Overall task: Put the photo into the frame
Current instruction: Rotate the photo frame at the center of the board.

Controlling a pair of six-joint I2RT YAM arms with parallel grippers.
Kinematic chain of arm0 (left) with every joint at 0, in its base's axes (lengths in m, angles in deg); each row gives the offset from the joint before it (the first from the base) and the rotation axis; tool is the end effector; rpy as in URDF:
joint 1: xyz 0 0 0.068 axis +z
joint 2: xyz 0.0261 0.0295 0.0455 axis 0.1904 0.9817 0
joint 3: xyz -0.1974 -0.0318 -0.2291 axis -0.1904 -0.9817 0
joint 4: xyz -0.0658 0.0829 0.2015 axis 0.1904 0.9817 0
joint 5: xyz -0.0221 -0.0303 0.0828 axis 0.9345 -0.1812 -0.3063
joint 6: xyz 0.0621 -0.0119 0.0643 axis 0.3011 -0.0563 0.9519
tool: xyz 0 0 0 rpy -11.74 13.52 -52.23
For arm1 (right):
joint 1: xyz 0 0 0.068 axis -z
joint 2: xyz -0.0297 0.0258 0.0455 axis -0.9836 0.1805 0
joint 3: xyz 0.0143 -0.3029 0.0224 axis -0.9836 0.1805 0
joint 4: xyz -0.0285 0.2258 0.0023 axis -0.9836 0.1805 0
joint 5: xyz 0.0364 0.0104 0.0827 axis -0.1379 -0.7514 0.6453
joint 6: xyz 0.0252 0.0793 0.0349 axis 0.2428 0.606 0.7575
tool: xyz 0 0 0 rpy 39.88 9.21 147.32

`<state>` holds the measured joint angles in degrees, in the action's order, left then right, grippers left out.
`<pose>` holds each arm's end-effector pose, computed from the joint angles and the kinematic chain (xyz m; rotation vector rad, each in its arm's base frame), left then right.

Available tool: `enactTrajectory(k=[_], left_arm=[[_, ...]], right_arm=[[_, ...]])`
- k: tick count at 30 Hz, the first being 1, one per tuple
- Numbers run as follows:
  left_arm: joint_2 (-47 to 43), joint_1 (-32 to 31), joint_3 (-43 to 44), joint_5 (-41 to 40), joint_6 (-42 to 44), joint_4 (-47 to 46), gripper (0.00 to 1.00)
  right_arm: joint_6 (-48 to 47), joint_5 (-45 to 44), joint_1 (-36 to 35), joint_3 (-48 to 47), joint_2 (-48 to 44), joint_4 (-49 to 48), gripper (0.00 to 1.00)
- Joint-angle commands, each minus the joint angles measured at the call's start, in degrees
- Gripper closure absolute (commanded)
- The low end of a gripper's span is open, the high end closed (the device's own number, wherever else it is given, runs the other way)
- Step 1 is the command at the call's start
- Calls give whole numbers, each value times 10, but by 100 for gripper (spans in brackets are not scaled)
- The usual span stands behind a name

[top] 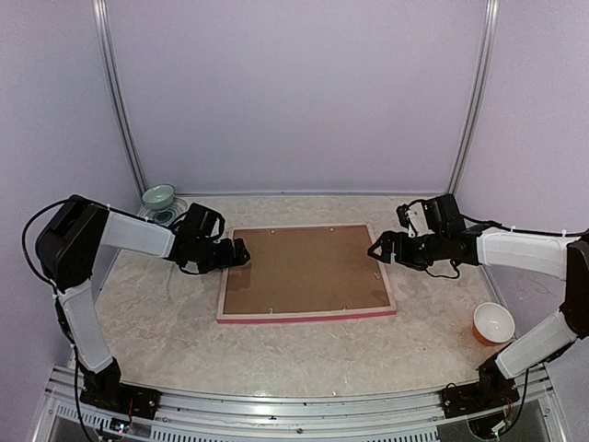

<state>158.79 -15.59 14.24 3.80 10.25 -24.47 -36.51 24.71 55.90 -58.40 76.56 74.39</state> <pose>0.3536 -0.1826 0.1629 -0.0354 2.4731 -0.5183 0.2568 0.1388 0.2380 -0.0152 2.4218 0.8090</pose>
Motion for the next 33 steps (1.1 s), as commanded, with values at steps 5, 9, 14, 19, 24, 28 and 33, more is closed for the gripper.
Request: enactTrajectory(k=[5,9,14,19,24,28,33], left_arm=[[-35,4,-39,17,10,24,3],[-36,19,-59,25,1,2,9],[-32,38,-67,35,-3,-19,19],[-19,43,-49,45,4,-15,27],[-7,43,-44,40,9,-9,28],[-2,43,-40,29,15,-3,28],[8,43,-33,25,16,0,28]], right_arm=[[-18,11,29,-13,25,1,1],[-16,21,31,1,35,-10,1],[-18,27,33,11,44,-15,1],[-19,28,33,12,51,-18,1],[-17,32,34,11,58,-24,1],[-15,35,34,11,65,-27,1],[-14,36,34,12,69,-30,1]])
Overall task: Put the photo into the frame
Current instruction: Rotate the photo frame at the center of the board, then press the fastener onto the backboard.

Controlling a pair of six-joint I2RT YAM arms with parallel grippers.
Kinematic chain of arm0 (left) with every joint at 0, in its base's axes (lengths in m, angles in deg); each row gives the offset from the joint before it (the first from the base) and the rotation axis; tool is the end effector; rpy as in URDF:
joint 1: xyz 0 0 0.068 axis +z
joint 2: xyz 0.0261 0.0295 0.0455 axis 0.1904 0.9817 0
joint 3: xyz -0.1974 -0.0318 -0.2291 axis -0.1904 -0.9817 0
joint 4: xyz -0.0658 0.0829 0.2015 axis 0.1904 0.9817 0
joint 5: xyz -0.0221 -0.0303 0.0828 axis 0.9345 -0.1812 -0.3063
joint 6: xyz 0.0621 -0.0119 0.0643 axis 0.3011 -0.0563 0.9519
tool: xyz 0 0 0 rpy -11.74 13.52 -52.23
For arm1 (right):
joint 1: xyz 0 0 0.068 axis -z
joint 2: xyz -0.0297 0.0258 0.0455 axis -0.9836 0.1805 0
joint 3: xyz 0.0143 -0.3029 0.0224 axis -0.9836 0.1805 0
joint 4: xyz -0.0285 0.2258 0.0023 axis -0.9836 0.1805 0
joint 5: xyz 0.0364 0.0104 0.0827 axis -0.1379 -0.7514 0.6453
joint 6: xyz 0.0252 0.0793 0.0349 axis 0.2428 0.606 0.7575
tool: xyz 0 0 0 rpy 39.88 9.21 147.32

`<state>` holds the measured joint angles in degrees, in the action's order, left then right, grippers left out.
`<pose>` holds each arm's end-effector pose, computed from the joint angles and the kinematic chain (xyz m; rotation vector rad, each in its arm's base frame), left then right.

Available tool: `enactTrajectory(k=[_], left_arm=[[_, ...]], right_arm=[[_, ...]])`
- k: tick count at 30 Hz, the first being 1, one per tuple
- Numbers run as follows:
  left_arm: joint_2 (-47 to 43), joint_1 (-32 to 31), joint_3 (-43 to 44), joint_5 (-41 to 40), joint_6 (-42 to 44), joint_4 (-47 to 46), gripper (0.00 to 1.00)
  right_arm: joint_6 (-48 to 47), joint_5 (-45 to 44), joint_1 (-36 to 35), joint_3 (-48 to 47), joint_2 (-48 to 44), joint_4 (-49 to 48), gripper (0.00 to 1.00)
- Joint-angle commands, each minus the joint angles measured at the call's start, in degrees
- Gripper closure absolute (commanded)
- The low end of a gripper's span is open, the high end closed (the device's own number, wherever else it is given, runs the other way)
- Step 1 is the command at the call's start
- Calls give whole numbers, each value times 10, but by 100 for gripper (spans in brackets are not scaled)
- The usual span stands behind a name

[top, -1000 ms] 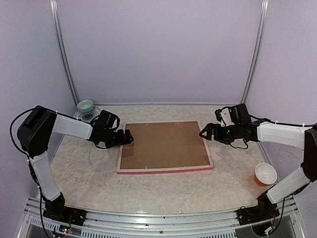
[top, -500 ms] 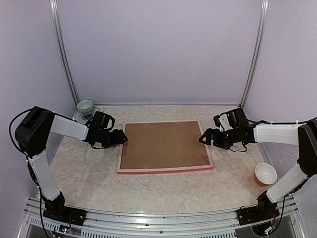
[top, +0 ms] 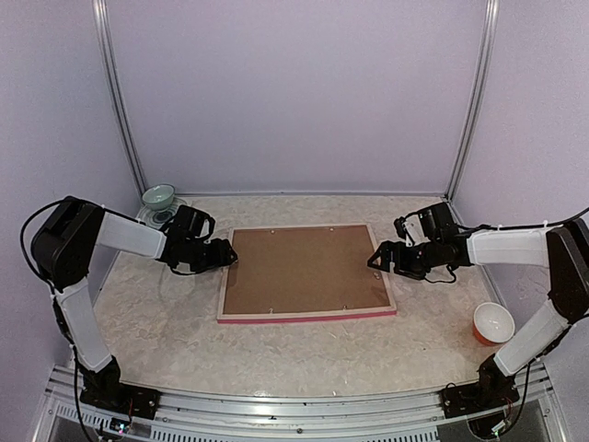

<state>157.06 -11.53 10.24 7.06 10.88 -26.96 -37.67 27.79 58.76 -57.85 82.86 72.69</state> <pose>0.3517 -0.1563 0.1592 -0.0820 2.4705 -0.5505 0.2736 0.1341 0.2087 0.0148 2.5067 0.8153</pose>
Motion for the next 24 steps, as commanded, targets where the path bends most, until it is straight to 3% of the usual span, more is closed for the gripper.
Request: enactTrajectory(k=[1,24], left_arm=[[25,3,9,-9,10,25,28],[39,-18,27,-58,21,63,35]], right_arm=[[-3,6,5,7,7,-13,1],[-3,7,5,11,13,-19,1]])
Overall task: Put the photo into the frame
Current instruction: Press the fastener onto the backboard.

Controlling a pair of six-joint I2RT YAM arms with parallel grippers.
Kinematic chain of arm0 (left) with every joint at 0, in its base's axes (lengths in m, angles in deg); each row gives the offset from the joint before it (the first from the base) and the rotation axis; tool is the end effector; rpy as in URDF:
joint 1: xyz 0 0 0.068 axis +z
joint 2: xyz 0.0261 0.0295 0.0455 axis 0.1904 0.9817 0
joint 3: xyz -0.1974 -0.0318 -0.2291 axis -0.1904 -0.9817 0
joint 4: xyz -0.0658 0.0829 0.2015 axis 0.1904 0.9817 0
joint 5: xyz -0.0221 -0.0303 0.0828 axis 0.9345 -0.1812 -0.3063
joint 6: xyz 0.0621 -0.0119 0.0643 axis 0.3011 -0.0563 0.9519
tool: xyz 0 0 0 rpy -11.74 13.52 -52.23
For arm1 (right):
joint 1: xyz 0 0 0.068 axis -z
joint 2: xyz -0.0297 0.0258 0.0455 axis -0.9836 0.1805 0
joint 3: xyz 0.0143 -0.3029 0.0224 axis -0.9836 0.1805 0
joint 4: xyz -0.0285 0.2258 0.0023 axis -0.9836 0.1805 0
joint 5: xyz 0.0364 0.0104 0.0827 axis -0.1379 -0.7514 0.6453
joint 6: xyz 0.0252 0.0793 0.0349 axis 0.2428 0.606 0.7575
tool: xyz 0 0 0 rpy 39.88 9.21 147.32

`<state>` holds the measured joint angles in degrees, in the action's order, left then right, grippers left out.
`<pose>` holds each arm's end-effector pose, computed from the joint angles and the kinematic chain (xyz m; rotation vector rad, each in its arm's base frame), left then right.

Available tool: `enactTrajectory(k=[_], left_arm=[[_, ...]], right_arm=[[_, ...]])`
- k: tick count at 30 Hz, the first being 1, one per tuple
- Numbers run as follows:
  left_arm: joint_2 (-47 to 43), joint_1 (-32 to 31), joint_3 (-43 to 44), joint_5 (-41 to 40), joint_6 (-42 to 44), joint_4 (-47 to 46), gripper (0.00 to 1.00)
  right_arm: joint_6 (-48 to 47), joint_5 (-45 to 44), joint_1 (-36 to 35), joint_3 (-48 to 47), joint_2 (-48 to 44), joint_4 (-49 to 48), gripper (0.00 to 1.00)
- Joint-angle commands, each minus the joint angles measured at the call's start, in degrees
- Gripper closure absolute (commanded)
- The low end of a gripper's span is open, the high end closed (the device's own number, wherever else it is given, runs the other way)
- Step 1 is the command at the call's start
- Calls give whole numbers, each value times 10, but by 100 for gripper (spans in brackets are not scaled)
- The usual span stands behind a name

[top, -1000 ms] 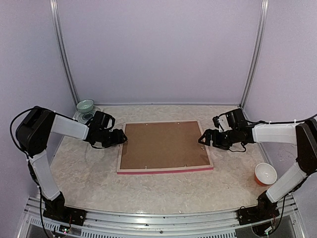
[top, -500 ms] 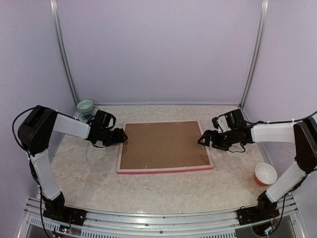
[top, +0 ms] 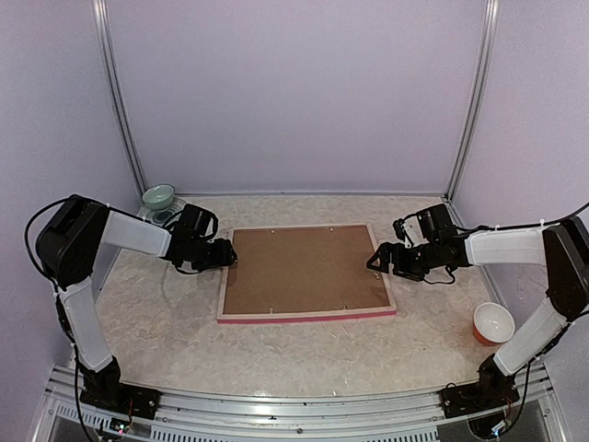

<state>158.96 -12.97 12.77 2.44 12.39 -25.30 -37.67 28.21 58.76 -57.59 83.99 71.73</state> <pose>0.3586 -0.1628 0.1560 -0.0575 2.4716 -0.4492 0.2759 0.1356 0.2036 0.0132 2.5151 0.8220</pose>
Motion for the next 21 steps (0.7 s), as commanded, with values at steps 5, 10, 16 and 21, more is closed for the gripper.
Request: enactTrajectory(k=[5,10,16,21], left_arm=[[23,-8,6,-11,7,48,35],[27,-13,15,-13,9,57,35],[32,-14,18,-18,7,65,35],[35,-17,23,-19,8,72,36]], right_arm=[[-3,2,6,12,0,-9,1],[-3,2,6,14,-3,-10,1],[-4,1,7,16,-7,-10,1],[-4,2,8,17,-7,-10,1]])
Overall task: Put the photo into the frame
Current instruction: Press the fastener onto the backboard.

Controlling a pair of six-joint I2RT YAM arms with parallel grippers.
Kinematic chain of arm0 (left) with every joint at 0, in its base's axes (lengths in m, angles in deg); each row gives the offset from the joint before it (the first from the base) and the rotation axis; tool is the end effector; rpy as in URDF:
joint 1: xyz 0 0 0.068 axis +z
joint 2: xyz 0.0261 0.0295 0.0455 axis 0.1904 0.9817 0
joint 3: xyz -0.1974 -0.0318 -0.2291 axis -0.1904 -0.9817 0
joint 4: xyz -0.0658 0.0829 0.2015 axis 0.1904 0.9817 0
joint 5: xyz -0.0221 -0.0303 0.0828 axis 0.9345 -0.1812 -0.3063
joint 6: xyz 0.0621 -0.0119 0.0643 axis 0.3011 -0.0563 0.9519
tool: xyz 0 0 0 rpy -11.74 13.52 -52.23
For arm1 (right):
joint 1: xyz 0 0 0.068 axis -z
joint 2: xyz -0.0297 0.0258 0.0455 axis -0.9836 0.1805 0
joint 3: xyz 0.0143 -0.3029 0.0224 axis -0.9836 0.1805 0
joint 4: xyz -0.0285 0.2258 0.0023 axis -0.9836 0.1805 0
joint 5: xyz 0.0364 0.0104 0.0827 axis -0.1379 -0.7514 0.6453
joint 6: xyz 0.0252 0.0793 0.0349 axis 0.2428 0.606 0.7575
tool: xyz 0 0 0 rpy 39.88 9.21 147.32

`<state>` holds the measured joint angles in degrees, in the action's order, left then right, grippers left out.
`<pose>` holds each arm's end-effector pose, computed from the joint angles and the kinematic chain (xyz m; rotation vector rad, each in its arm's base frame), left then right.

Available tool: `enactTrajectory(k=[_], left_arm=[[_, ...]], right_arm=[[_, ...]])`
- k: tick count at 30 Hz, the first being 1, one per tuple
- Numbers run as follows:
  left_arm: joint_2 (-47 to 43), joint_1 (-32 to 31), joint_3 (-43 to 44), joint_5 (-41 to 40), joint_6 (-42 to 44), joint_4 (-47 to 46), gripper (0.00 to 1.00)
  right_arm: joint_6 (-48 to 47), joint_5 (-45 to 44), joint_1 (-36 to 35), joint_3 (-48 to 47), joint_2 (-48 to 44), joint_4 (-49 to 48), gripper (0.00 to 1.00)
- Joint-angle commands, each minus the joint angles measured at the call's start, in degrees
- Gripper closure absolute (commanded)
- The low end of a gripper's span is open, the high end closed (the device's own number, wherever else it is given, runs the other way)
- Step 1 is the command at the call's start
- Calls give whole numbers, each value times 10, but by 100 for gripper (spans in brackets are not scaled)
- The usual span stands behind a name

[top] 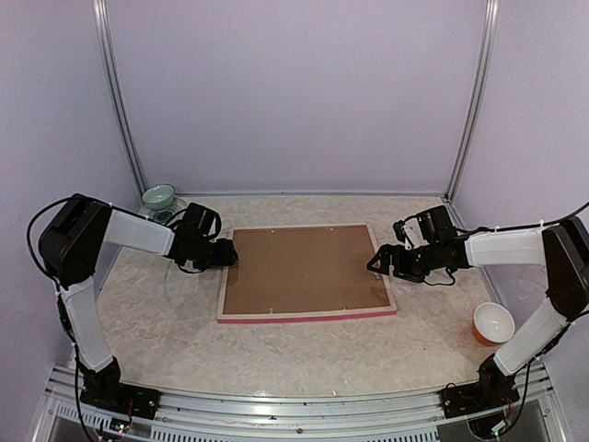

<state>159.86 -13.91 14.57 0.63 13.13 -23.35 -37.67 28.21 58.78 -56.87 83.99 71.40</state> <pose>0.3607 -0.1681 0.1554 -0.0362 2.4828 -0.4060 0.2741 0.1348 0.2005 0.0155 2.5219 0.8200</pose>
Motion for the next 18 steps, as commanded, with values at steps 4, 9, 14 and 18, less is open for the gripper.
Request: enactTrajectory(k=[4,9,14,18], left_arm=[[29,-9,10,-3,-1,64,39],[28,-9,13,-3,-3,73,40],[30,-9,18,-3,-2,81,42],[34,-8,24,-1,-4,90,46]], right_arm=[[-6,3,9,10,-8,-7,1],[-5,4,10,10,-8,-9,1],[-5,7,12,10,-8,-11,1],[-7,7,14,11,-10,-10,1]])
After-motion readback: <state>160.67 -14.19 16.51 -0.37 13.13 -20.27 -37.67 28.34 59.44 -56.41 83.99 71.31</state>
